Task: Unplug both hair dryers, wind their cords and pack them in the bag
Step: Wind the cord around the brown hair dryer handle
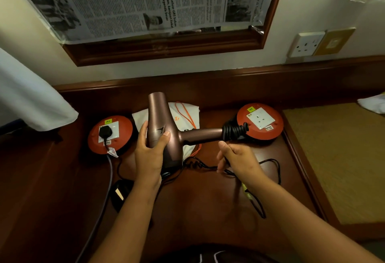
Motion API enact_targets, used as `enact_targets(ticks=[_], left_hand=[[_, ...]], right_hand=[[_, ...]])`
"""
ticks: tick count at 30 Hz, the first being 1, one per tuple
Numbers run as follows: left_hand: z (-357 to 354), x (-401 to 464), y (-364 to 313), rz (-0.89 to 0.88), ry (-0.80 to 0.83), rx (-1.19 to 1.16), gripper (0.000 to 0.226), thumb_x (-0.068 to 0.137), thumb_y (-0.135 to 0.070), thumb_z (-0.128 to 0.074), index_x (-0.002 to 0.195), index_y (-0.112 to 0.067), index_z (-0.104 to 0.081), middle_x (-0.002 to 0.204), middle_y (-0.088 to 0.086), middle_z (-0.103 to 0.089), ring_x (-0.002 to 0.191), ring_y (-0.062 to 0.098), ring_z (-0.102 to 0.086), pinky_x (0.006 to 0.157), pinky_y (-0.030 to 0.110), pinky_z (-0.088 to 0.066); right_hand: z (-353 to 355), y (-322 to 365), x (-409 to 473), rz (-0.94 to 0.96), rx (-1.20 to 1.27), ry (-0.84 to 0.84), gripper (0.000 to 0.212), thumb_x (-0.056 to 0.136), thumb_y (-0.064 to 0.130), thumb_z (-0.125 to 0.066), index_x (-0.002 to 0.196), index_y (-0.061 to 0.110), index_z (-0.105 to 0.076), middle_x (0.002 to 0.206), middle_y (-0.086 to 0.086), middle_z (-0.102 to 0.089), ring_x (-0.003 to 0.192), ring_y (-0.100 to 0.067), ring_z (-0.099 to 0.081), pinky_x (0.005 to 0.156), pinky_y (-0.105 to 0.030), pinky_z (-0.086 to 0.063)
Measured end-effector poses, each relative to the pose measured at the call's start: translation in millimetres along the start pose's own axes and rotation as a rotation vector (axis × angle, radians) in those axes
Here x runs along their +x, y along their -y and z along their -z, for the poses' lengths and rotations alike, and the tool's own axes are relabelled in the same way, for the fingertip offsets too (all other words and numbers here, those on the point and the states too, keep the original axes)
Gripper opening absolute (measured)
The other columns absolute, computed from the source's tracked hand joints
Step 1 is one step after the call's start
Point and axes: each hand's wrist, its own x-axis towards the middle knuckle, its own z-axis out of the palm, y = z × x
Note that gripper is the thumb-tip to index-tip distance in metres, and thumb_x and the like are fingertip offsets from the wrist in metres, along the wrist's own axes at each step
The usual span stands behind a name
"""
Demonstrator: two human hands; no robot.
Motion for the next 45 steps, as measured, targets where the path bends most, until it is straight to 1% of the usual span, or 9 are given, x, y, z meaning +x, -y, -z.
enact_targets(ticks=[7, 11, 15, 22, 26, 33, 36, 40, 45], left_hand=[[-1.5, 3.2, -6.3, 0.107, -0.015, -0.106, 0.07, 0.081, -0.022, -0.072, 0.142, -0.036, -0.04, 0.114, -0.011, -0.061, 0.096, 0.014, -0.067, 0.085, 0.038, -0.056], [2.1, 5.1, -7.2, 0.194, 0.072, -0.117, 0.072, 0.08, -0.027, -0.072, 0.142, -0.036, -0.038, 0.121, -0.002, -0.062, 0.097, 0.022, -0.068, 0.081, 0.043, -0.057], [4.9, 7.4, -9.9, 0.27, 0.146, -0.111, 0.07, 0.078, -0.033, -0.073, 0.14, -0.039, -0.04, 0.126, 0.004, -0.06, 0.098, 0.029, -0.068, 0.068, 0.039, -0.058], [8.9, 11.2, -17.9, 0.271, 0.229, -0.117, 0.062, 0.079, -0.03, -0.069, 0.136, -0.034, -0.046, 0.122, 0.007, -0.063, 0.093, 0.025, -0.069, 0.058, 0.031, -0.056], [12.4, 11.4, -18.8, 0.272, 0.241, -0.103, 0.054, 0.086, -0.027, -0.065, 0.135, -0.035, -0.046, 0.12, 0.006, -0.064, 0.093, 0.025, -0.069, 0.058, 0.03, -0.056], [22.8, 14.5, -30.5, 0.261, 0.318, -0.087, 0.068, 0.074, -0.033, -0.071, 0.137, -0.036, -0.044, 0.118, 0.007, -0.064, 0.086, 0.024, -0.071, 0.057, 0.032, -0.056], [25.9, 14.9, -31.7, 0.255, 0.348, -0.094, 0.072, 0.07, -0.032, -0.076, 0.135, -0.038, -0.045, 0.121, 0.009, -0.064, 0.087, 0.027, -0.071, 0.058, 0.034, -0.056], [23.1, 11.6, -32.7, 0.24, 0.342, -0.082, 0.068, 0.067, -0.031, -0.072, 0.129, -0.041, -0.047, 0.118, 0.005, -0.063, 0.088, 0.026, -0.07, 0.06, 0.036, -0.055], [19.3, 9.7, -33.0, 0.169, 0.306, -0.034, 0.07, 0.072, -0.028, -0.077, 0.131, -0.043, -0.042, 0.116, -0.001, -0.062, 0.093, 0.023, -0.069, 0.064, 0.035, -0.056]], right_hand=[[7.0, -25.8, 15.3, 0.024, 0.074, 0.165, 0.02, 0.1, 0.012, -0.041, 0.102, 0.008, -0.061, 0.07, -0.001, -0.058, 0.059, -0.01, -0.051, 0.062, -0.022, -0.044], [14.9, -35.3, 25.5, -0.051, 0.107, 0.159, 0.042, 0.098, 0.029, -0.045, 0.099, -0.011, -0.054, 0.053, -0.002, -0.051, 0.041, -0.014, -0.041, 0.046, -0.027, -0.038], [25.9, -35.3, 35.8, -0.06, 0.107, 0.127, 0.053, 0.085, 0.052, -0.053, 0.087, 0.0, -0.063, 0.046, 0.001, -0.034, 0.038, -0.013, -0.029, 0.042, -0.025, -0.032], [44.9, -21.2, 53.0, 0.064, 0.039, 0.175, 0.03, 0.096, 0.025, -0.051, 0.089, -0.001, -0.064, 0.055, 0.007, -0.049, 0.048, -0.01, -0.035, 0.051, -0.028, -0.036], [55.5, -12.5, 66.4, 0.05, -0.051, 0.169, 0.014, 0.095, 0.007, -0.052, 0.084, 0.002, -0.06, 0.078, -0.015, -0.044, 0.061, -0.022, -0.039, 0.051, -0.028, -0.037], [65.6, 9.5, 75.8, 0.152, -0.357, 0.122, 0.023, 0.078, -0.004, -0.058, 0.059, 0.008, -0.049, 0.056, -0.01, -0.048, 0.044, -0.001, -0.047, 0.043, -0.021, -0.04], [75.9, 21.1, 83.9, 0.216, -0.494, 0.206, 0.012, 0.07, -0.004, -0.072, 0.073, 0.006, -0.067, 0.068, -0.01, -0.067, 0.061, -0.014, -0.067, 0.056, -0.033, -0.057], [77.8, 55.1, 84.7, 0.229, -0.488, 0.169, 0.01, 0.077, 0.02, -0.076, 0.079, 0.011, -0.071, 0.073, -0.002, -0.07, 0.065, -0.01, -0.065, 0.058, -0.018, -0.05], [83.2, 84.8, 76.0, 0.302, -0.623, 0.152, 0.006, 0.078, 0.021, -0.076, 0.079, 0.015, -0.074, 0.08, -0.007, -0.073, 0.079, -0.024, -0.068, 0.072, -0.035, -0.056]])
